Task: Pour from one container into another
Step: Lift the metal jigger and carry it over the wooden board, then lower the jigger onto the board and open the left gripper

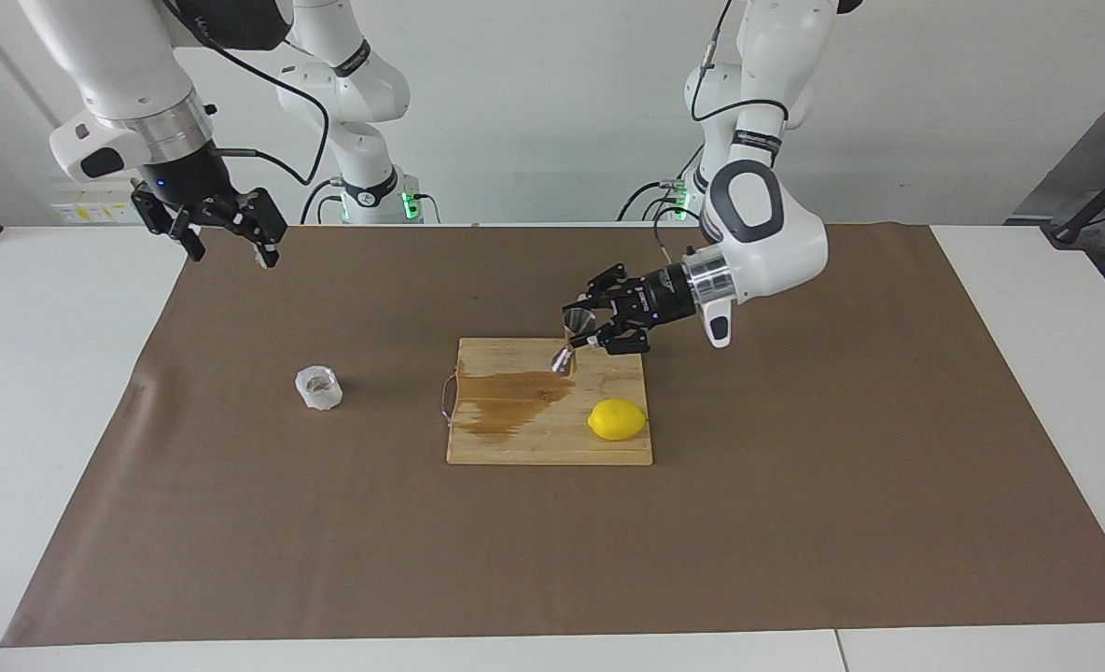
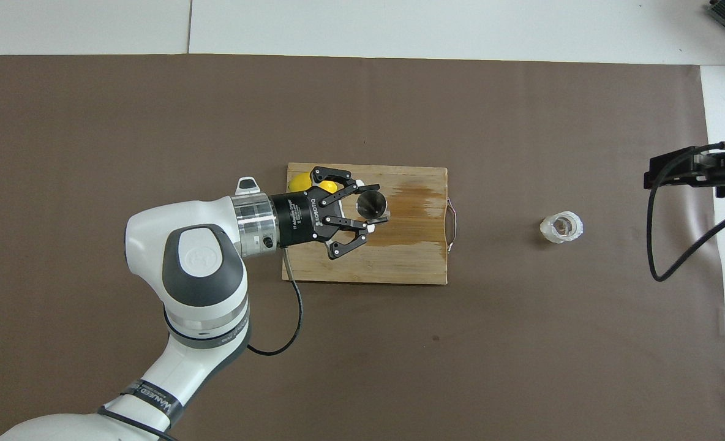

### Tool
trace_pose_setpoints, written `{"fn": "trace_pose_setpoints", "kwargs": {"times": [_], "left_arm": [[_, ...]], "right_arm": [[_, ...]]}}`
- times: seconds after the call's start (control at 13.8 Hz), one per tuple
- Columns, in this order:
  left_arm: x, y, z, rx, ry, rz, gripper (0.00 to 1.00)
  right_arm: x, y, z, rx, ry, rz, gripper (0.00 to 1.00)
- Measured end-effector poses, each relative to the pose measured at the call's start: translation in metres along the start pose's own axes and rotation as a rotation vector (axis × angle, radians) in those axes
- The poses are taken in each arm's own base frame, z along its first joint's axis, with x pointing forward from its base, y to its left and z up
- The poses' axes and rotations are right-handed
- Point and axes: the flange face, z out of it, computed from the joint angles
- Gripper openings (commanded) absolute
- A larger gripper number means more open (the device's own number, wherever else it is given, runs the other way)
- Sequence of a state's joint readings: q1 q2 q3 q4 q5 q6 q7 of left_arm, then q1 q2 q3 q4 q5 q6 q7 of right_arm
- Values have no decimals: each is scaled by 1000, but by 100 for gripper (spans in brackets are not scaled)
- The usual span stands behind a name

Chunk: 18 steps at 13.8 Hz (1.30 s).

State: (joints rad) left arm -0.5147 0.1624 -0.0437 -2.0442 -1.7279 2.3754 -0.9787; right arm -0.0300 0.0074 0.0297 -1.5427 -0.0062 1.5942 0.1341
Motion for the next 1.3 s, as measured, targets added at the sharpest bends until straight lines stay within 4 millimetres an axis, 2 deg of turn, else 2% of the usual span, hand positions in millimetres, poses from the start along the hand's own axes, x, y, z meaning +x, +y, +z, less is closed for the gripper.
{"fn": "trace_pose_setpoints", "kwargs": {"times": [0.22, 0.51, 0.72, 1.23, 1.3], "left_arm": [[6, -28, 22, -40, 9, 17, 0], [32, -51, 47, -40, 50, 49, 0], [48, -53, 53, -42, 66, 63, 0], [56, -57, 58, -54, 87, 115, 0], [56, -59, 59, -53, 91, 125, 3]], "right_arm": [[0, 0, 0, 0, 0, 0, 100], [0, 0, 0, 0, 0, 0, 100], [0, 0, 0, 0, 0, 0, 100], [0, 0, 0, 0, 0, 0, 100], [0, 0, 0, 0, 0, 0, 100]]}}
